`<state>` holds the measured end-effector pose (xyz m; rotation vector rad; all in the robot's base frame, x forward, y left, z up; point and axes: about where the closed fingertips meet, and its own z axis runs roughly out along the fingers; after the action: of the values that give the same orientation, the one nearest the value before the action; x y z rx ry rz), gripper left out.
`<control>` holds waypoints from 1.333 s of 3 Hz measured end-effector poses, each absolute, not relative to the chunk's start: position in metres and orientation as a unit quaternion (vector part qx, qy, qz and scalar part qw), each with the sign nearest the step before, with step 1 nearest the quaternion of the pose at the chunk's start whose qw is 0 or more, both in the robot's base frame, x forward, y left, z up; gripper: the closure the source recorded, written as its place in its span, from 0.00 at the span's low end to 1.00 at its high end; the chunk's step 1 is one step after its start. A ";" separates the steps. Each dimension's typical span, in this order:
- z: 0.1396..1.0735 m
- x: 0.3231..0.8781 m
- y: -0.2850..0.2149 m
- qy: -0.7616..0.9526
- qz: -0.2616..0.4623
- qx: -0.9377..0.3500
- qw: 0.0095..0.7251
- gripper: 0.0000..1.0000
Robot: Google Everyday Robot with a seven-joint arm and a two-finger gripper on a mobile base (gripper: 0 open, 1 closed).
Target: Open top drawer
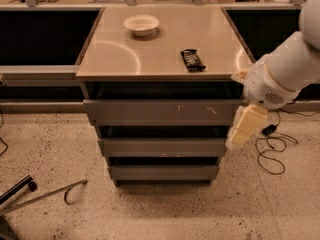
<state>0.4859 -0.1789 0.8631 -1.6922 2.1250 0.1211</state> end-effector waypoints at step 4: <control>0.805 0.534 -0.151 0.736 0.058 -0.633 0.233 0.00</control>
Offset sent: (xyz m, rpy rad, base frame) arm 0.0142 0.0025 -0.0007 0.0160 -0.0415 -0.0121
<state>0.5338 -0.1509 0.8054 -1.7374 2.0221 0.1594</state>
